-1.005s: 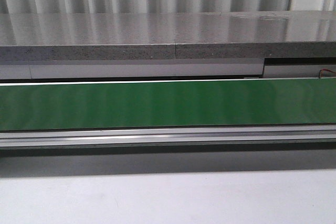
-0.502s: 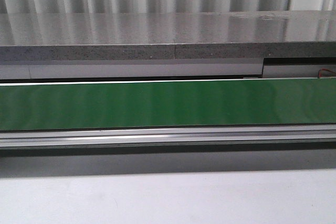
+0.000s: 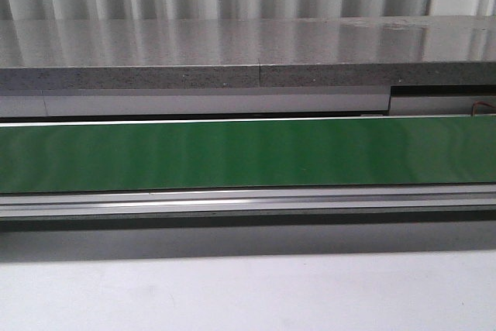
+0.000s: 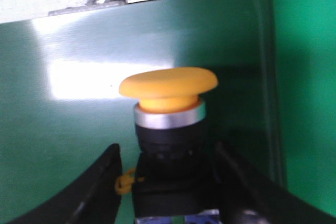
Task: Move button from right to left
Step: 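Lift the button with the right gripper and lower it onto the belt, then open the right gripper and withdraw it from the button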
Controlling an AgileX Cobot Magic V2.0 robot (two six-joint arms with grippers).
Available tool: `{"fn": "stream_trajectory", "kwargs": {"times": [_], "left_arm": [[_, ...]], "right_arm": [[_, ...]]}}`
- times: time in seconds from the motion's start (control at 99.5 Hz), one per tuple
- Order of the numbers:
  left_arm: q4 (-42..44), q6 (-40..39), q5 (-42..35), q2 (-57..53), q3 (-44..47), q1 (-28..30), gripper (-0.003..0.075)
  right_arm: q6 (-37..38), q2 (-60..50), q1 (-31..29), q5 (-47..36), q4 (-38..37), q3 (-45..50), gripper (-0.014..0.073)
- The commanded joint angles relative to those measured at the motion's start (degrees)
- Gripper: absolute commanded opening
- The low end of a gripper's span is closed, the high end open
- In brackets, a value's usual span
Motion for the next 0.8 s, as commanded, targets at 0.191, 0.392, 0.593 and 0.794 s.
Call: {"fn": "stream_trajectory", "kwargs": {"times": [0.191,0.392,0.593,0.794], "left_arm": [[-0.2,-0.4,-4.8,-2.0,1.5,0.1,-0.002],[-0.2,-0.4,-4.8,-2.0,1.5,0.1,-0.002],[-0.2,-0.4,-4.8,-2.0,1.5,0.1,-0.002],[-0.2,-0.4,-4.8,-2.0,1.5,0.1,-0.002]], "right_arm": [[-0.5,-1.3,0.2,-2.3,3.2,-1.5,0.0612],[-1.0,-5.7,1.0,-4.1,3.2,-1.5,0.0653],[-4.7,-15.2,4.5,-9.9,3.2,0.8,0.0653],[-6.5,-27.0,6.6,-15.0,2.4,6.7,0.0653]]}}
